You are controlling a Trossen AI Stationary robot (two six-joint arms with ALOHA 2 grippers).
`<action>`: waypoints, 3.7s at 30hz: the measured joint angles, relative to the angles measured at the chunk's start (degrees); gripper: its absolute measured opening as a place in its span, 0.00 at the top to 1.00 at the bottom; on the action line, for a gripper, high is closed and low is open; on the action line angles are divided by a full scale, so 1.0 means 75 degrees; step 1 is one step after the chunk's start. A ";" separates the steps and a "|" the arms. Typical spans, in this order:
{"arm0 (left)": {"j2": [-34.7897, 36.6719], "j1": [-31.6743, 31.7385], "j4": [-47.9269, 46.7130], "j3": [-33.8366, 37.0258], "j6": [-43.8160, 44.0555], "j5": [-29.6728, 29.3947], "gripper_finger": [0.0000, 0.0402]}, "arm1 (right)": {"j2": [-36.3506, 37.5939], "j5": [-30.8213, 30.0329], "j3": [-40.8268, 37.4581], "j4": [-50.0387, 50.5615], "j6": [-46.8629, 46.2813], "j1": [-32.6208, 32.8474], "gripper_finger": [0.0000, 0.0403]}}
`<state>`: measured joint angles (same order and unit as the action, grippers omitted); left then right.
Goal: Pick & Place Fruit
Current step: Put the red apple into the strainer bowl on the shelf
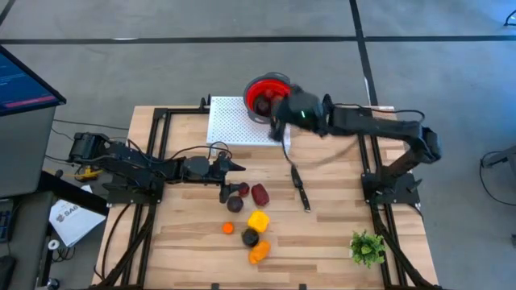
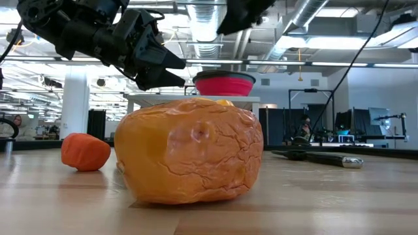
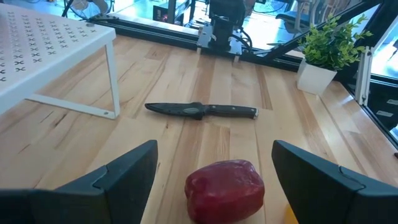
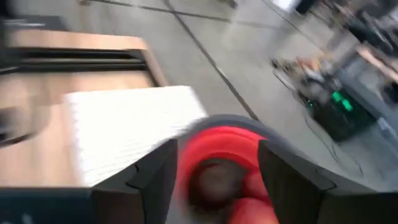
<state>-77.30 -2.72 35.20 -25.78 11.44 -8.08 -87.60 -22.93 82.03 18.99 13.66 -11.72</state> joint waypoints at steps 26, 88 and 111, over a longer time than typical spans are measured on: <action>-0.0003 0.0032 0.0114 0.0009 -0.0029 -0.0073 0.23 | -0.2005 0.0678 -0.1528 0.1177 0.2411 0.3255 0.57; 0.2460 0.0015 -0.1359 0.1306 0.0397 -0.1268 0.23 | -0.3986 0.3876 0.0029 0.0905 0.4649 0.1588 0.34; 0.2457 -0.0268 -0.0997 0.1306 0.0379 -0.1268 0.23 | -0.1122 0.4425 -0.4533 -0.5393 -0.1143 0.1601 0.45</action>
<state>-58.87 -4.73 27.72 -15.99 14.29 -17.58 -96.02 10.26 48.03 -21.46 5.08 0.29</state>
